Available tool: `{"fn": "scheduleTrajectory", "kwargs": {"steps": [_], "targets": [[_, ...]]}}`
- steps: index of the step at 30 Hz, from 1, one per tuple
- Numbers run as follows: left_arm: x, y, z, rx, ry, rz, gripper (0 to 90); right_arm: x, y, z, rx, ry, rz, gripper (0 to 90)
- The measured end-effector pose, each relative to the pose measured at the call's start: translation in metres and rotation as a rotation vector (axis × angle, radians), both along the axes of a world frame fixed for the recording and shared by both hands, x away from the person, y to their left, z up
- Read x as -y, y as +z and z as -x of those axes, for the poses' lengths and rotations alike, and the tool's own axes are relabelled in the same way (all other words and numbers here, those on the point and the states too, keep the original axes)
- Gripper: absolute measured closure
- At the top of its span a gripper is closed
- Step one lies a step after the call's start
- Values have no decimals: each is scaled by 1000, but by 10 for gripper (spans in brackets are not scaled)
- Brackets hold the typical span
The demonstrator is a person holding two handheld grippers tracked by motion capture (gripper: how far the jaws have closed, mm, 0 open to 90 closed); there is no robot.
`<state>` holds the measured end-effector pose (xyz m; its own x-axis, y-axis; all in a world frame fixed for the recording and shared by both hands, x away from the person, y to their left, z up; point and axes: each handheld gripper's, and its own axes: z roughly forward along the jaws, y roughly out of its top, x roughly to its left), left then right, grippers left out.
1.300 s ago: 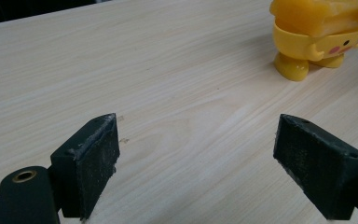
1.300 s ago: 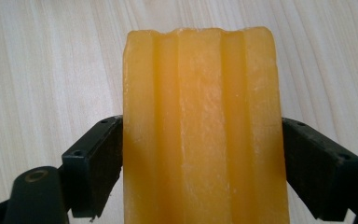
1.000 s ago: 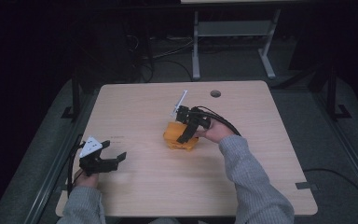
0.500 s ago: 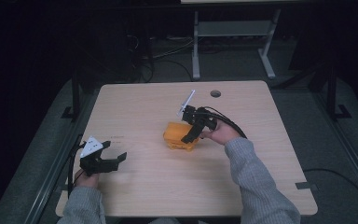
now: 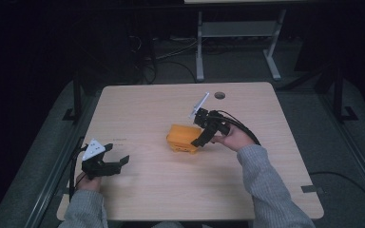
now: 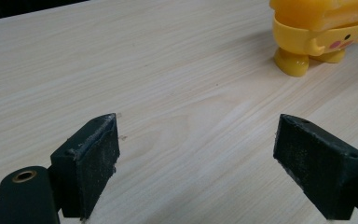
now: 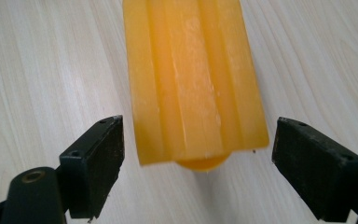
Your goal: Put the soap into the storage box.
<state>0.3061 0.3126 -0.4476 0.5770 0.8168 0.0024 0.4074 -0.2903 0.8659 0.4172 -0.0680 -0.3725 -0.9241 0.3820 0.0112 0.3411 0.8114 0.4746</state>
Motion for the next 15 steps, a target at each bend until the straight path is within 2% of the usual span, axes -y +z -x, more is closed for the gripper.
{"fn": "scheduleTrajectory", "kwargs": {"steps": [6, 7, 15], "targets": [[1, -1, 0, -4, -2, -7, 138, 15, -8, 7, -14, -24, -16, 164], [1, -1, 0, -5, -3, -9, 138, 18, -10, 7, -29, -34, -11, 164], [1, -1, 0, -6, 1, -5, 138, 30, -16, 13, -36, -56, -26, 164]]}}
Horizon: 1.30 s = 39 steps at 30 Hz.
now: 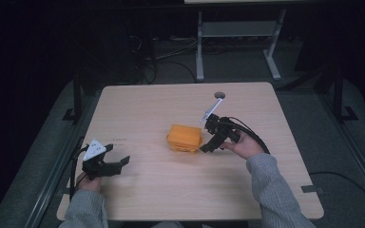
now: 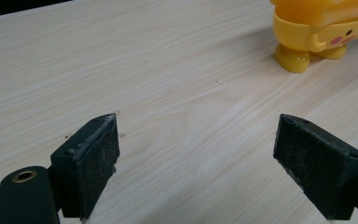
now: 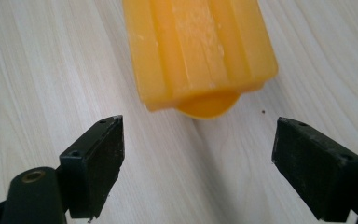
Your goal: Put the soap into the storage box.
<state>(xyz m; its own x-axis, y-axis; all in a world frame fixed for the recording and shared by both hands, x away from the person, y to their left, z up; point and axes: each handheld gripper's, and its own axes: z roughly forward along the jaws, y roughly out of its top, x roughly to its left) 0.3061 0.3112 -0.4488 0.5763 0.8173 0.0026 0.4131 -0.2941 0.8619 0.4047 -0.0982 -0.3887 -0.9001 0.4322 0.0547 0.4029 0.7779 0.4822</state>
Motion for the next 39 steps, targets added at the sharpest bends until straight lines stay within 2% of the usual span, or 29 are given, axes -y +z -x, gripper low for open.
{"fn": "scheduleTrajectory", "kwargs": {"steps": [4, 6, 13, 14, 17, 26, 39], "targets": [[0, 0, 0, -2, 0, 0, 138, 4, -3, 2, -11, -12, 11, 164], [0, 0, 0, -2, 0, 0, 138, 7, -4, 4, -1, -9, -2, 168], [1, -1, 0, -4, -2, -9, 138, 18, -7, 9, -21, -35, -6, 168], [1, -1, 0, -4, -2, -9, 138, 22, -5, 11, -2, -38, -20, 168], [1, -1, 0, -5, -3, -8, 138, 26, -6, 13, -7, -47, -29, 168], [2, -2, 1, -7, -3, -7, 138, 46, -20, 23, -24, -91, -43, 168], [3, -2, 0, -13, -6, -17, 138, 69, -28, 39, -43, -145, -63, 168]]}}
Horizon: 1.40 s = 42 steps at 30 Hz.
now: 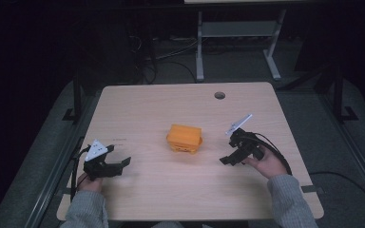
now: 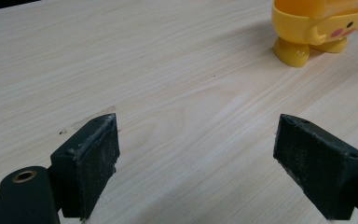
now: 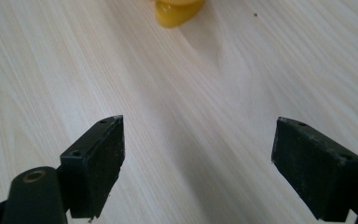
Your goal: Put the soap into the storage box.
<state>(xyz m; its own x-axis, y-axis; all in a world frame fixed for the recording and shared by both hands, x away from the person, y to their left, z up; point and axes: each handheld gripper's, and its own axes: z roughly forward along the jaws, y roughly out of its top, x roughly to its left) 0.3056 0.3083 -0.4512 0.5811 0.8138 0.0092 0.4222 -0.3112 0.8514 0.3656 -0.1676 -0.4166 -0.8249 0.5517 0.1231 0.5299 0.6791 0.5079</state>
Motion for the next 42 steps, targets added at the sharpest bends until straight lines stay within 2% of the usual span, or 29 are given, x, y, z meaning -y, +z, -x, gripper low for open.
{"fn": "scheduleTrajectory", "kwargs": {"steps": [6, 21, 33, 42], "targets": [[1, -1, 0, 1, 2, 8, 138, 12, -6, 8, -1, -20, -18, 167], [1, -1, 0, 1, -3, -9, 138, 34, -18, 25, -11, -65, -36, 167], [2, -2, -1, 3, -3, -9, 138, 63, -28, 45, -7, -142, -74, 167], [4, -2, 0, 2, -9, -14, 138, 75, -34, 60, -7, -171, -80, 167]]}}
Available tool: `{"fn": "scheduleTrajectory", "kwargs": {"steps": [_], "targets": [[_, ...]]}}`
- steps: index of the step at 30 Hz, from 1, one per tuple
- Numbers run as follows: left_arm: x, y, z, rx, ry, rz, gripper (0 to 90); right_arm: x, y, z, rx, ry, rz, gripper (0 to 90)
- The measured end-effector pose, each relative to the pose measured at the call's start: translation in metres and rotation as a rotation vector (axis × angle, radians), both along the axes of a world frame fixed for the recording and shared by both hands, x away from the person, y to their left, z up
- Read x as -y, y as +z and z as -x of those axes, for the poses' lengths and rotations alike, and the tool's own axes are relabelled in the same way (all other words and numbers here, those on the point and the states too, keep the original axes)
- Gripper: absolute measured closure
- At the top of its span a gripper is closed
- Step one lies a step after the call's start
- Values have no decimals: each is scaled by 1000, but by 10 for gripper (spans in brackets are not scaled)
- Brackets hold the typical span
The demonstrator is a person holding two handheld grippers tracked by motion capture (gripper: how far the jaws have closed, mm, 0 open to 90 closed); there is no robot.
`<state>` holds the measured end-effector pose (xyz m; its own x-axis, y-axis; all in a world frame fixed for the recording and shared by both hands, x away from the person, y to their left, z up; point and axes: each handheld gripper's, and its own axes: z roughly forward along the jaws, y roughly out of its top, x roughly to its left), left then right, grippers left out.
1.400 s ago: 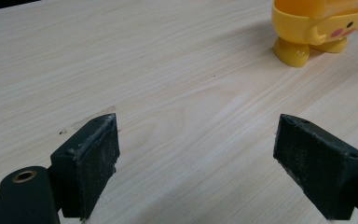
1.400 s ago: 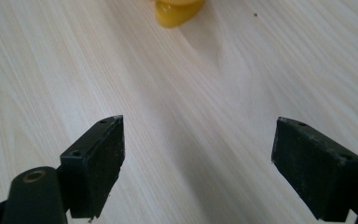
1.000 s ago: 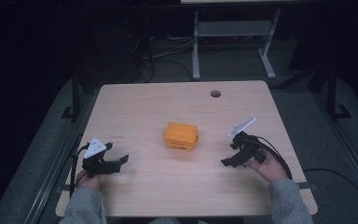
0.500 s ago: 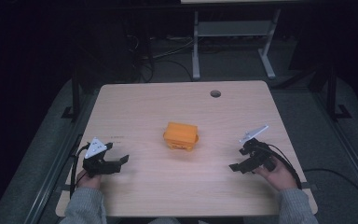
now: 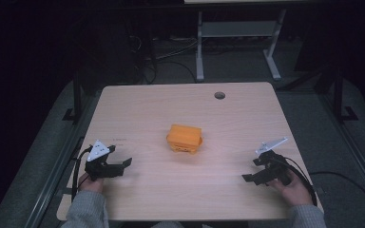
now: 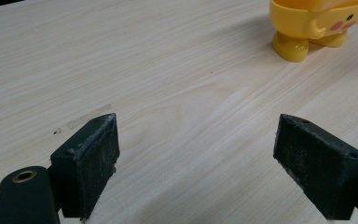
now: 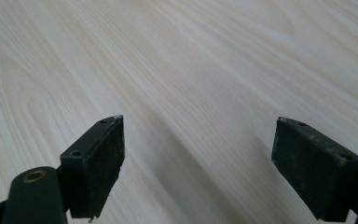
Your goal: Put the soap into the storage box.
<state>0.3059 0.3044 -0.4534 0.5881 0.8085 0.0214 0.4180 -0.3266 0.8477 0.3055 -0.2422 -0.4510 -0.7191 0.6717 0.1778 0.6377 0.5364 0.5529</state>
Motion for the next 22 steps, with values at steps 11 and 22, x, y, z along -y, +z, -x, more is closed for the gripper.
{"fn": "scheduleTrajectory", "kwargs": {"steps": [11, 22], "targets": [[1, 0, 0, 0, -4, 0, 138, 11, -5, 27, 24, -42, -29, 167], [2, -1, -1, -7, -5, -5, 138, 11, -3, 49, 124, -86, -69, 137]]}}
